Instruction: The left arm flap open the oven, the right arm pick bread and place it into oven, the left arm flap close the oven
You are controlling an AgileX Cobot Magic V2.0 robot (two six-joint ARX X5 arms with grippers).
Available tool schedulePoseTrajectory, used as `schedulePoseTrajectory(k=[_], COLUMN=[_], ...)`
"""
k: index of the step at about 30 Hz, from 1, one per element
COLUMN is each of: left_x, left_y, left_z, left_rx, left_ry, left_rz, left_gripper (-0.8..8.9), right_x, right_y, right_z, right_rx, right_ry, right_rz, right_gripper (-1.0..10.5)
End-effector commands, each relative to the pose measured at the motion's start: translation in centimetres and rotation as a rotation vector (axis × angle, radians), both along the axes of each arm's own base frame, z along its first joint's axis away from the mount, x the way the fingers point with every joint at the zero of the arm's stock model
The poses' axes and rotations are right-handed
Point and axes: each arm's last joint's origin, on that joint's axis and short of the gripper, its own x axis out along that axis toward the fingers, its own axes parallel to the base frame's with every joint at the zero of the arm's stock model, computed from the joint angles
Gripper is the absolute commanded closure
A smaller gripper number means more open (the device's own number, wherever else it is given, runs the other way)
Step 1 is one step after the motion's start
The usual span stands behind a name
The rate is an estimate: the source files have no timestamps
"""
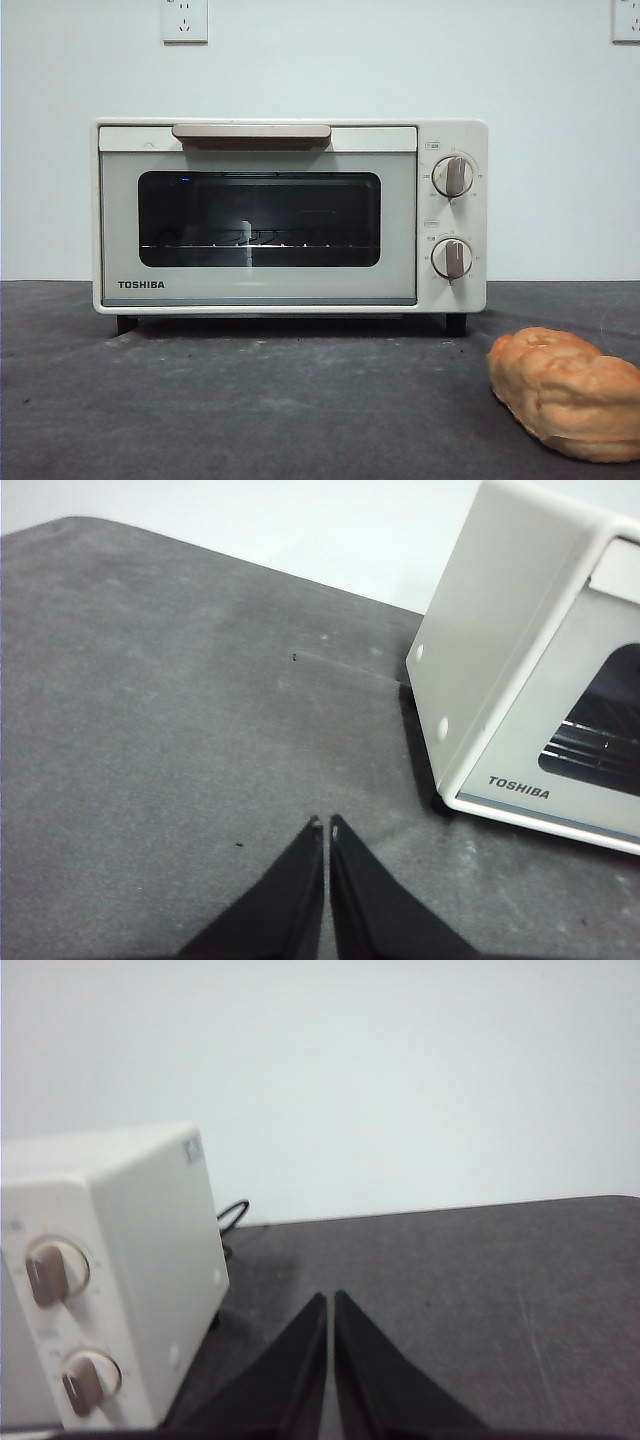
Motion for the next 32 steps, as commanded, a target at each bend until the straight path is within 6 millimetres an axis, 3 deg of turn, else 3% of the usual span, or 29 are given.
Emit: schedulePoseTrajectory(k=[1,16,26,32], left_x=[0.1,-0.3,-2.1,-2.5], left_y=[0.0,0.0,0.0,0.0], left_z=[-0.6,1.5,8.3,12.1], left_rx=[-0.032,-0.134,-0.147,-0.084], left_ry=[0.020,-0.046,-0.226,-0.198], left_rz=[0.005,0.017,0.005,-0.002], left_gripper=[7.97,7.98,7.98,7.98], right_x=[0.0,-0.1,-1.1,-1.4], right_y=[0.0,-0.1,-0.1,0.0], right_z=[0.2,0.6,4.5,7.6], right_rx=[0.037,0.162,0.173,0.134], right_ry=[-0.036,-0.036,-0.061,0.012], right_rz=[0.004,-0.006,-0.003,0.010], right_gripper=[9.4,9.4,9.4,9.4])
